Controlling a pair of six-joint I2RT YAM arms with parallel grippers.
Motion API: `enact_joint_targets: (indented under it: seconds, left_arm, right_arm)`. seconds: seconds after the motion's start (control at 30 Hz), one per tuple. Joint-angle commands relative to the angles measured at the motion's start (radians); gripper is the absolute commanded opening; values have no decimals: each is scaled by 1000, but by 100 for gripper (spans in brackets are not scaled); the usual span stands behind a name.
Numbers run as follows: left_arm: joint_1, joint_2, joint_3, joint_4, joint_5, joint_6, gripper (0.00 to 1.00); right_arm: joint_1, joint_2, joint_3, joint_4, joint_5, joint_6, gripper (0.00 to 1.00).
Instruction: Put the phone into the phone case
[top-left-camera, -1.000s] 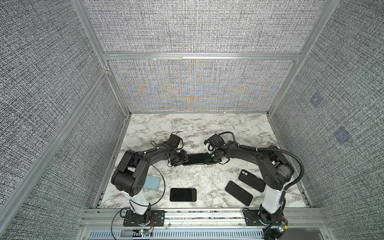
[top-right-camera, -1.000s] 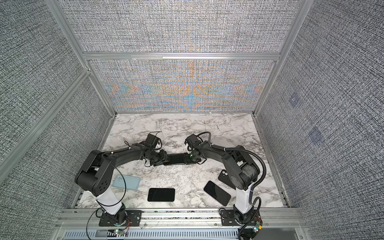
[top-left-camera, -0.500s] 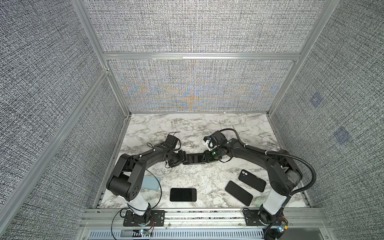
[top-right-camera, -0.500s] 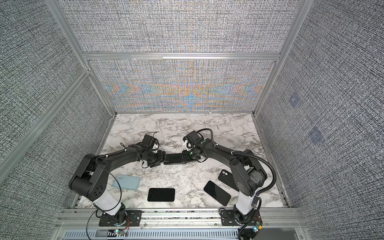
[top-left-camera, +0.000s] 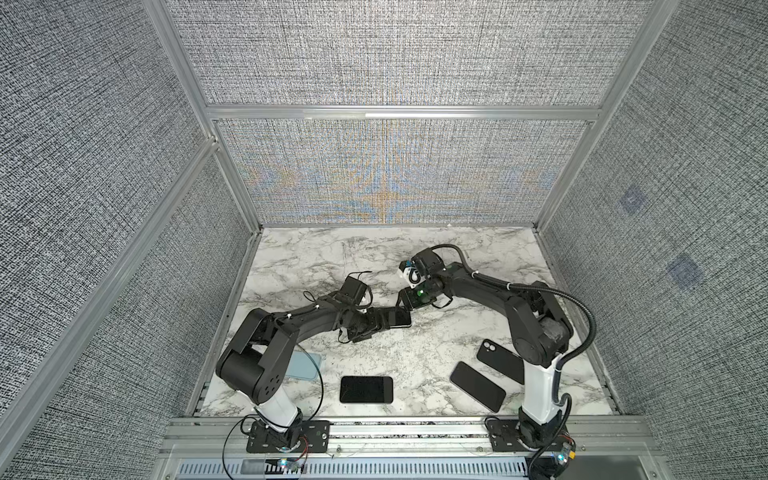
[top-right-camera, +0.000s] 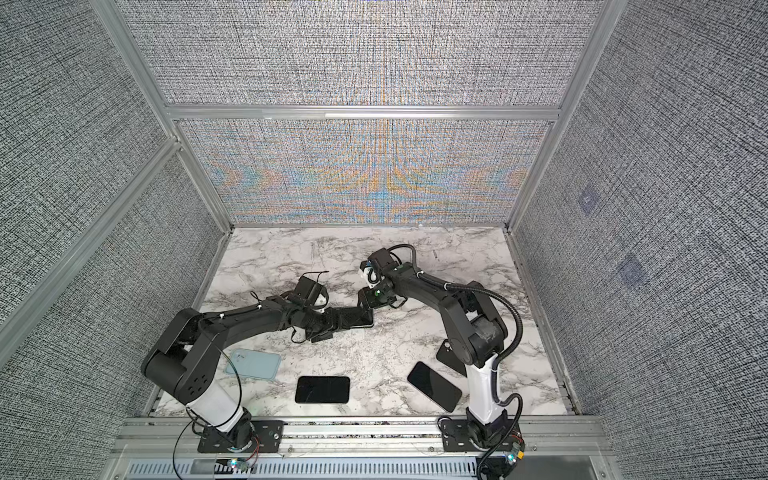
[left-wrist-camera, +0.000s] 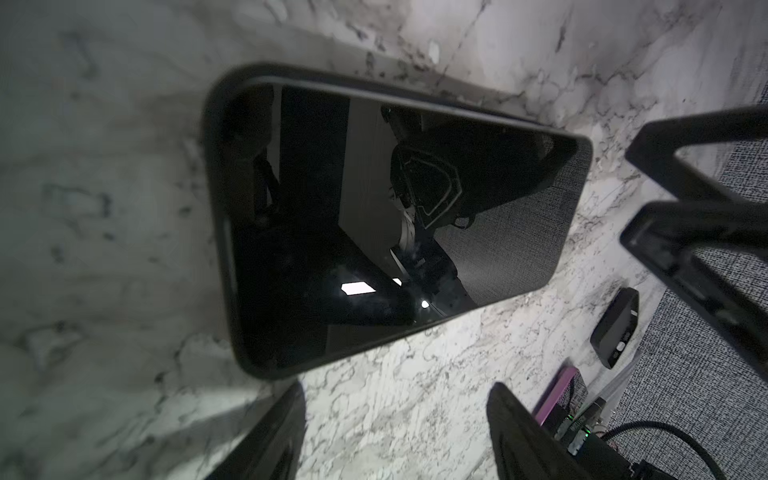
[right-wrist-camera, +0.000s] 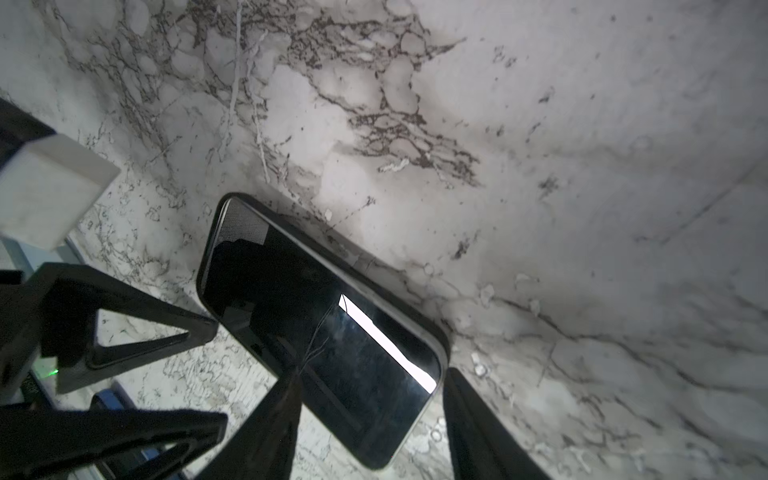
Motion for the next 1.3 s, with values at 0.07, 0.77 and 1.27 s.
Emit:
enact_joint_targets:
  seconds: [0.07, 0.77, 1.27]
  left_arm:
    - [0, 34, 28, 30, 1, 6, 69]
    - [35, 161, 211, -61, -26, 85, 57]
    - [-48, 33, 121, -185, 60, -50, 45]
  right_arm:
    - [-4, 56, 43, -13, -80, -44, 62]
    - [11, -91, -264, 144, -216, 111, 46]
    - [55, -134, -359, 270, -249, 203, 39]
